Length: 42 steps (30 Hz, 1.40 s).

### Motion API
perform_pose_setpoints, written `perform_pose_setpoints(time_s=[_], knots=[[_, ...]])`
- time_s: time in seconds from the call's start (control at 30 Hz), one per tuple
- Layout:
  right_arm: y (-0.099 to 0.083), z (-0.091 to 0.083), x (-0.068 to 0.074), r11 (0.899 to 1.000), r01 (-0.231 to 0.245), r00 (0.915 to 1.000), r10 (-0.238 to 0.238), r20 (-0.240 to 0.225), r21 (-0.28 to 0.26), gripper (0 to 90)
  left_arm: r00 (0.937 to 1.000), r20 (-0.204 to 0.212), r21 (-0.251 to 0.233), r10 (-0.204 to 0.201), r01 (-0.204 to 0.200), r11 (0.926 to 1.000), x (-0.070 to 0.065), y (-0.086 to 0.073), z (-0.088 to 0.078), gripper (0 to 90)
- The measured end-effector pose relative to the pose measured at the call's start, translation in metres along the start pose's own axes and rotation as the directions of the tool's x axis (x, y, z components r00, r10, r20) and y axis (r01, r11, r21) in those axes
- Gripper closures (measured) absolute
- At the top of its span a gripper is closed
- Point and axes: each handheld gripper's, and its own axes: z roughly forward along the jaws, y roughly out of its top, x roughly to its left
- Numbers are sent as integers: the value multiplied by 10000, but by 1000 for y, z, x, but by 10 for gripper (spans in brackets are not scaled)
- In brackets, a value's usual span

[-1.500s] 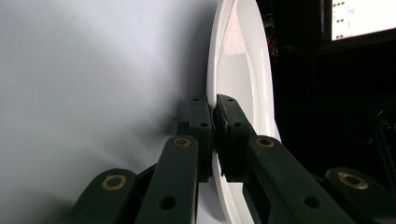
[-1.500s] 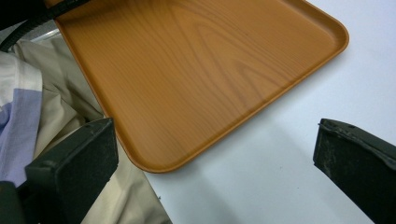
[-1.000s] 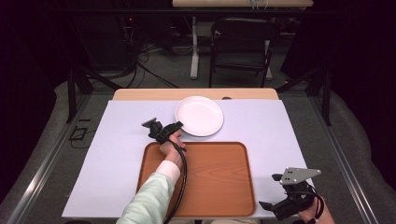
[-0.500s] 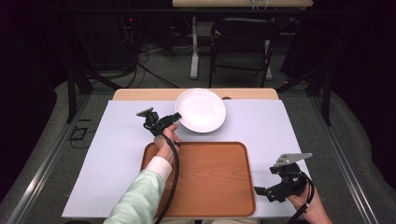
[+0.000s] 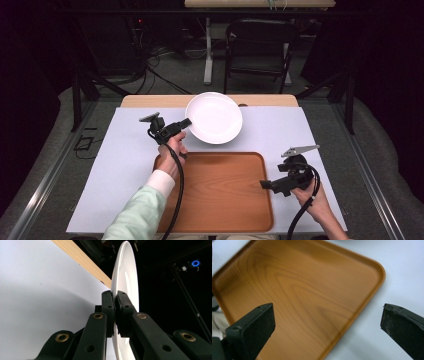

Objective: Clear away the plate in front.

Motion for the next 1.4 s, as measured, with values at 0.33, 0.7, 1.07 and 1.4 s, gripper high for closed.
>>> perform_pose_setpoints(time_s=[0.33,0.7,1.07,1.4], knots=[[32,27,-7,9975,-538,9947,494,-901,-461,0,9976,610,116,326,-334,9994,-5,-6,-16,865],[54,53,-3,9970,-638,9918,584,-1137,-447,44,9885,1250,677,853,-943,9932,-14,-15,-36,865],[65,56,-11,9800,-1380,9870,1240,-1023,-1434,381,9695,1832,1312,1628,-1882,9733,-20,-35,-50,862],[62,50,-11,9753,-1473,9859,1316,-1029,-1645,594,9605,1917,1518,2018,-2322,9608,-13,-39,-61,868]])
